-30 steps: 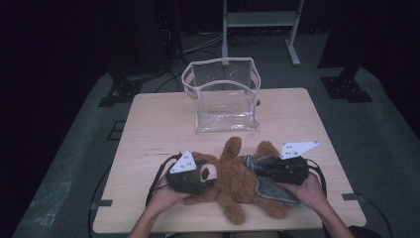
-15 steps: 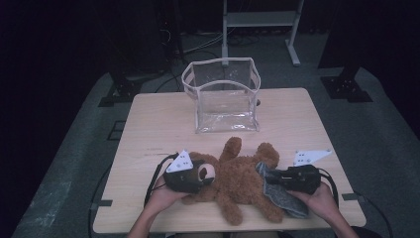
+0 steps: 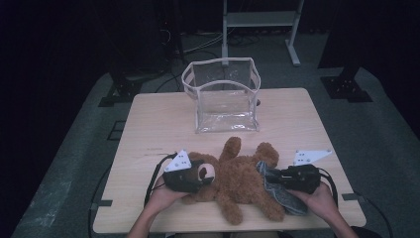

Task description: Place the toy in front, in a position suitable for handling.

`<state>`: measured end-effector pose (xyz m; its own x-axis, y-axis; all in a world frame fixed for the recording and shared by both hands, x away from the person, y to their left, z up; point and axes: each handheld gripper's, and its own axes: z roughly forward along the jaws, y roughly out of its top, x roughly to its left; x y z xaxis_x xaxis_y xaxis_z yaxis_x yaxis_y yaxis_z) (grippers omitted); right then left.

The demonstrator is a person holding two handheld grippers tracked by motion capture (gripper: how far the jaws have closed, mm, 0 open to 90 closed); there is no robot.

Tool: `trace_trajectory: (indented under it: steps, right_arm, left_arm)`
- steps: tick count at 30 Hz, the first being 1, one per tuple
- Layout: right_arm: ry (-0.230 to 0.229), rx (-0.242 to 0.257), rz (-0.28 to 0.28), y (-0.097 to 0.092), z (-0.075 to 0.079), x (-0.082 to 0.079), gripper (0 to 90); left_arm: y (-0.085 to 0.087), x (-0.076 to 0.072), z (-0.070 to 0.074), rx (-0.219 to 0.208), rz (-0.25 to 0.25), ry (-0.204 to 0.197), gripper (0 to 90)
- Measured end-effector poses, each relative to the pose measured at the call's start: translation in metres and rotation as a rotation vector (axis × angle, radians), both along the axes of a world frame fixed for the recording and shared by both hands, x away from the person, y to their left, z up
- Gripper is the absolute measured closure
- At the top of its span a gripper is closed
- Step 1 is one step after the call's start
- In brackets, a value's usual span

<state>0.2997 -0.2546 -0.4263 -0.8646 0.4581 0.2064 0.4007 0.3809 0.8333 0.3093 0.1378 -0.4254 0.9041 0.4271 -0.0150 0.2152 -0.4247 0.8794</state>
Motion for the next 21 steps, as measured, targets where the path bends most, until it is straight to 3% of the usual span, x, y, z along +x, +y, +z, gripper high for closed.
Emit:
trace_trajectory:
  steps: [5, 10, 13, 17, 19, 21]
  right_arm:
    - [-0.068, 0.048, 0.013, 0.01, 0.023, 0.005, 77.8]
    - [-0.096, 0.003, 0.047, 0.031, 0.027, 0.018, 77.7]
    - [-0.075, 0.029, 0.02, 0.021, 0.021, 0.022, 77.6]
    - [-0.065, 0.004, -0.053, -0.004, 0.018, 0.023, 77.7]
    - [-0.067, -0.005, -0.083, -0.013, 0.022, 0.022, 77.9]
    - [-0.072, 0.017, -0.084, -0.016, 0.029, 0.019, 78.0]
  left_arm:
    - [-0.002, -0.004, 0.0, 0.009, -0.013, -0.023, 33.3]
    - [-0.001, -0.006, -0.001, 0.013, -0.013, -0.029, 33.6]
    - [0.0, -0.008, -0.002, 0.012, -0.011, -0.041, 33.7]
    - [-0.001, -0.009, -0.002, 0.005, -0.009, -0.039, 33.6]
    - [-0.002, -0.009, -0.002, 0.001, -0.012, -0.036, 33.7]
    - [-0.004, -0.01, -0.002, -0.002, -0.015, -0.041, 33.7]
